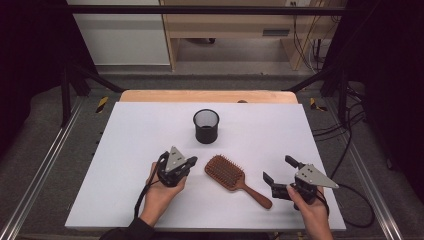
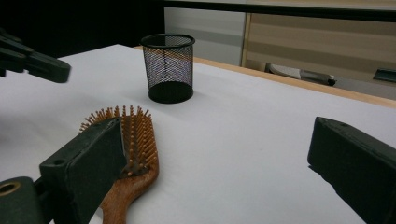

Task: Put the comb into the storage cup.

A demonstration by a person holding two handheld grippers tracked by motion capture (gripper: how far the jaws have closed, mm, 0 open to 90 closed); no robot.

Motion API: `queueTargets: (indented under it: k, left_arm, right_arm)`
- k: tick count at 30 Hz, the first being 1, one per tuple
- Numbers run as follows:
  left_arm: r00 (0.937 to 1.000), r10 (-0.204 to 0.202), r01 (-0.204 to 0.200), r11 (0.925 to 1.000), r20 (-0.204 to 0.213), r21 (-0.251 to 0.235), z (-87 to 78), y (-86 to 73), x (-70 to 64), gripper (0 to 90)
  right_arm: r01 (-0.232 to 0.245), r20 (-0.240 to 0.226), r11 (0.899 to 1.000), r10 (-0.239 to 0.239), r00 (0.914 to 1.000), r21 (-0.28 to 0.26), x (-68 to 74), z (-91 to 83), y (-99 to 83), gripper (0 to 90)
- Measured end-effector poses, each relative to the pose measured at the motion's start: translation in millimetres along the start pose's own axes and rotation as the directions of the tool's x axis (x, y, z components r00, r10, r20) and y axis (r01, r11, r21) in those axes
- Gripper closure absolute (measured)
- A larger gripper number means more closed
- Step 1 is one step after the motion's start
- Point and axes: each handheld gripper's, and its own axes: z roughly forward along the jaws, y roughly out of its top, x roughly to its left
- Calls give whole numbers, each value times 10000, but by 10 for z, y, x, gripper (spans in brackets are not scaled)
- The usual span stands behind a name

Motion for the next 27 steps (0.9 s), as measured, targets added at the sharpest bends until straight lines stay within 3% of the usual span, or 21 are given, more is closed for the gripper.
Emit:
queueTargets:
  k: [3, 5, 8, 10, 12, 13, 14, 16, 17, 18, 20, 23, 27]
  left_arm:
    - [9992, -234, 220, 9987, -312, -463, -245, -50, 85, 900]
    - [9988, -211, 186, 9983, -447, -551, -307, -64, 97, 897]
    - [9963, -343, 283, 9966, -788, -769, -517, -179, 155, 835]
    - [9945, -417, 339, 9961, -959, -809, -577, -223, 182, 732]
    - [9906, -654, 537, 9937, -1200, -988, -652, -283, 223, 690]
    - [9834, -827, 646, 9913, -1615, -1147, -738, -330, 271, 580]
    - [9834, -827, 646, 9913, -1615, -1147, -738, -330, 271, 516]
    - [9757, -1137, 862, 9850, -1871, -1494, -817, -359, 319, 396]
    - [9731, -1266, 955, 9820, -1925, -1632, -851, -368, 340, 396]
    - [9712, -1379, 1033, 9786, -1943, -1781, -879, -376, 358, 281]
    - [9644, -1573, 1122, 9713, -2124, -2097, -947, -396, 394, 186]
    - [9608, -1769, 1270, 9653, -2135, -2284, -982, -404, 411, 94]
    - [9584, -2004, 1481, 9579, -2032, -2461, -1062, -439, 432, 65]
  right_arm:
    - [-120, -3, 9999, 120, 9999, -16, 5, 5, 3, 40]
    - [-64, 33, 10000, 64, 10000, 5, 11, 0, 5, 40]
    - [-61, 65, 10000, 61, 10000, -20, 14, -9, 8, 39]
    - [-89, 100, 10000, 89, 9999, -11, 13, -7, 10, 40]
    - [-104, 99, 9999, 104, 9999, -2, 15, -7, 11, 39]
    - [-87, 99, 10000, 87, 9999, 14, 20, -6, 14, 39]
    - [-87, 99, 10000, 87, 9999, 14, 20, -6, 14, 39]
    - [-49, 113, 10000, 48, 9999, 78, 30, -2, 15, 39]
    - [-49, 113, 10000, 48, 9999, 78, 30, -2, 15, 39]
    - [-20, 117, 9999, 19, 9999, 108, 32, 2, 15, 38]
    - [-10, 134, 9999, 8, 9999, 137, 33, 5, 15, 38]
    - [2, 176, 9999, -5, 9998, 168, 33, 11, 13, 37]
    - [6, 206, 9999, -9, 9998, 166, 33, 17, 14, 37]
